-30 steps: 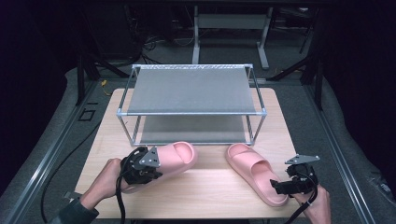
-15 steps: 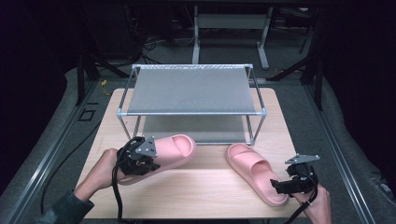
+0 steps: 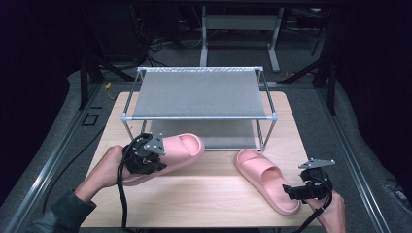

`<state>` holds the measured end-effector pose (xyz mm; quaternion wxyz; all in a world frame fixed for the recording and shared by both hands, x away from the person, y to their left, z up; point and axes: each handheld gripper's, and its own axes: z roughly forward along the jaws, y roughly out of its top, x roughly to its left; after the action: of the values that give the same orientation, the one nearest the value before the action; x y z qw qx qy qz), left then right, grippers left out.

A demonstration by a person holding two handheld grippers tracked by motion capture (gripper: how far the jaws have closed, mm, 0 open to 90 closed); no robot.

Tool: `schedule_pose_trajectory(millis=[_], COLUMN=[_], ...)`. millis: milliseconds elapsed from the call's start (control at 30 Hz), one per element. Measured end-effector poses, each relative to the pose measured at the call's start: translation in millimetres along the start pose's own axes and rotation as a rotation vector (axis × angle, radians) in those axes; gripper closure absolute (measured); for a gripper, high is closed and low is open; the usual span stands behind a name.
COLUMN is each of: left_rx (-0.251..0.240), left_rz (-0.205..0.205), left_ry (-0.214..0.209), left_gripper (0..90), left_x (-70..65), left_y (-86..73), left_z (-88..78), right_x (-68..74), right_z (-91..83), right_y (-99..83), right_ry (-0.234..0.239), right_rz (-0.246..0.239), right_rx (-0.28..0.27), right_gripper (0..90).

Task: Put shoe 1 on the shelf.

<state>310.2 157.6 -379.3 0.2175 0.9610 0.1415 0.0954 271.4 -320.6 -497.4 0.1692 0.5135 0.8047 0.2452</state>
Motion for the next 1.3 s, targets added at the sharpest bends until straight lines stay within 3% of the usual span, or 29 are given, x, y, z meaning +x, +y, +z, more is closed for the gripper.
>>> schedule_pose_trajectory(millis=[600,1300], left_rx=[0.028,-0.002], left_rz=[0.017,0.047], left_ry=[-0.022,-0.008], left_gripper=[83.6,83.6], left_x=[5.4,6.9], left_y=[14.2,37.4], left_z=[-16.1,-43.0], right_x=[-1.2,0.4], right_z=[4.3,7.4], right_y=[7.5,14.1], right_ry=[0.01,0.011], right_rz=[-0.001,-0.007], right_rx=[0.011,0.016], right_gripper=[6.1,6.2])
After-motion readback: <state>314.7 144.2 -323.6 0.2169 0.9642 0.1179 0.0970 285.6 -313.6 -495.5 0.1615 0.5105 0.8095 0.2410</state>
